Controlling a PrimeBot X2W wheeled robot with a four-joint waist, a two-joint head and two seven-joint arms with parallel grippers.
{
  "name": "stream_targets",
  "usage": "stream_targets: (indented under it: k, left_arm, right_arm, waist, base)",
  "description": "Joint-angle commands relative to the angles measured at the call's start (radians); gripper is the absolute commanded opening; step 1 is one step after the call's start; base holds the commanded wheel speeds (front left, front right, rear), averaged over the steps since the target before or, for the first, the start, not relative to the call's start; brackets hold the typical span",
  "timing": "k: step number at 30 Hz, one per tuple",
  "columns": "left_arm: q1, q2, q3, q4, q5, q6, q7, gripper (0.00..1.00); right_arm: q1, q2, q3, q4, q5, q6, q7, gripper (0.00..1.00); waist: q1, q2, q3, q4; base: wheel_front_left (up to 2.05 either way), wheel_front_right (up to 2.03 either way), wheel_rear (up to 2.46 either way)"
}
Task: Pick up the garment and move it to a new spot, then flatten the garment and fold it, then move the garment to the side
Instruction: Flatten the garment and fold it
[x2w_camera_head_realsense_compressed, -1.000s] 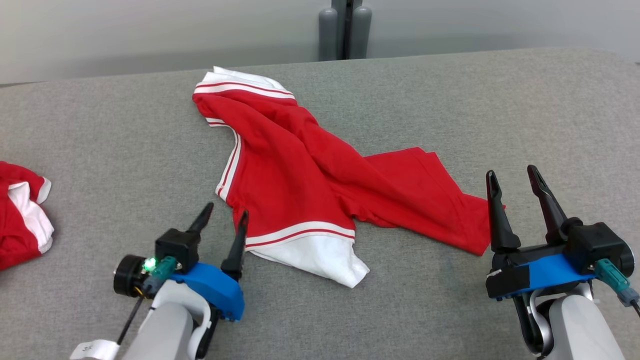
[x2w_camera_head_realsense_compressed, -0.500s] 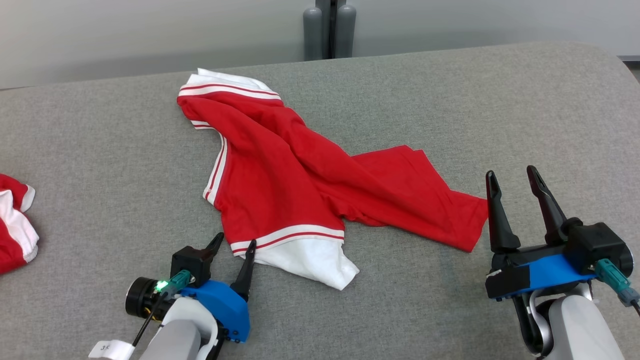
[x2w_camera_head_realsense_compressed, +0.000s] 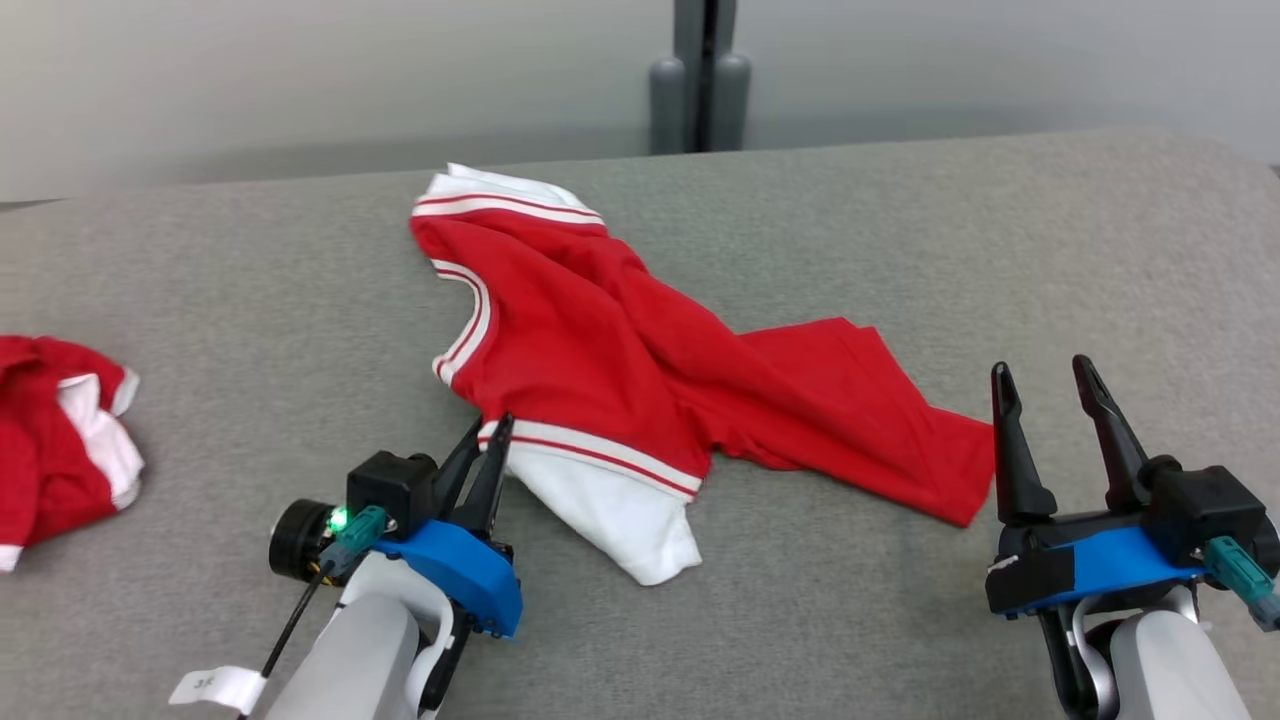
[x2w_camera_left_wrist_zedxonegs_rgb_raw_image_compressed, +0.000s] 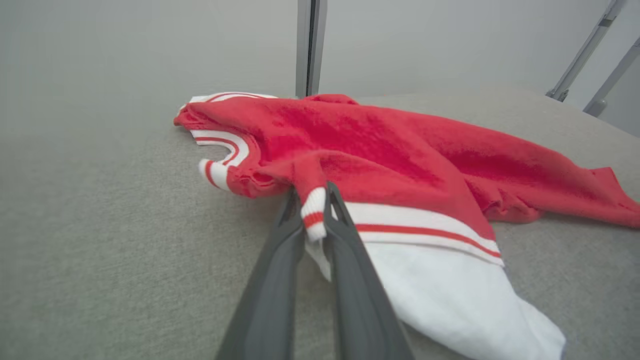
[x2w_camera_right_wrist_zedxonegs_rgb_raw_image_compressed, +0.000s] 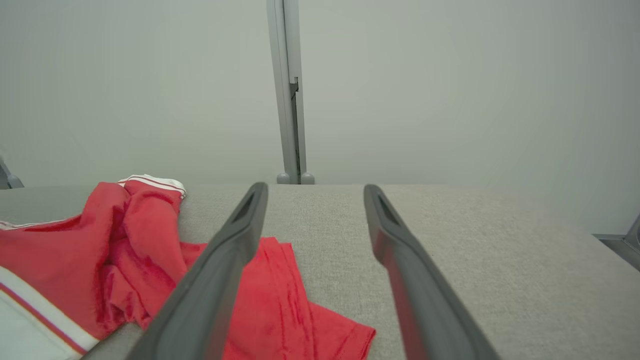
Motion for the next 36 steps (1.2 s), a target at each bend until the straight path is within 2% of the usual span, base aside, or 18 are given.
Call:
stream_targets:
  k: [1, 6, 12, 19, 26, 36]
  left_arm:
    - [0.014, 0.018, 0.008, -0.035, 0.000, 0.004, -0.006, 0.00]
    - [0.062, 0.053, 0.014, -0.179, 0.006, 0.026, 0.006, 0.00]
    - [0.160, 0.119, 0.024, -0.400, 0.005, 0.075, 0.088, 0.00]
    - [0.261, 0.160, 0.017, -0.600, -0.006, 0.112, 0.180, 0.00]
    - [0.281, 0.165, 0.012, -0.637, -0.011, 0.124, 0.203, 0.00]
    - [0.248, 0.173, 0.028, -0.595, -0.022, 0.129, 0.178, 0.00]
  right_arm:
    - [0.013, -0.001, -0.001, 0.001, 0.003, 0.000, -0.004, 1.00]
    - [0.025, -0.001, -0.003, 0.004, 0.014, 0.000, -0.004, 1.00]
    - [0.034, -0.002, 0.000, 0.002, 0.027, 0.000, -0.004, 1.00]
    - [0.021, -0.002, 0.004, 0.008, 0.031, 0.000, -0.004, 1.00]
    - [0.002, -0.002, 0.014, 0.014, 0.022, 0.000, -0.004, 1.00]
    - [-0.005, -0.002, 0.016, 0.017, 0.012, 0.000, -0.004, 1.00]
  waist:
    - [0.0000, -0.0001, -0.005, 0.018]
    - [0.0000, -0.0001, -0.022, 0.074]
    - [0.0000, -0.0001, -0.019, 0.127]
    - [0.0000, -0.0001, -0.003, 0.153]
    - [0.0000, -0.0001, 0.002, 0.135]
    - [0.0000, -0.0001, 0.023, 0.083]
  base:
    - [0.00, 0.00, 0.00]
    - [0.00, 0.00, 0.00]
    - [0.00, 0.00, 0.00]
    - [0.00, 0.00, 0.00]
    - [0.00, 0.00, 0.00]
    - [0.00, 0.00, 0.00]
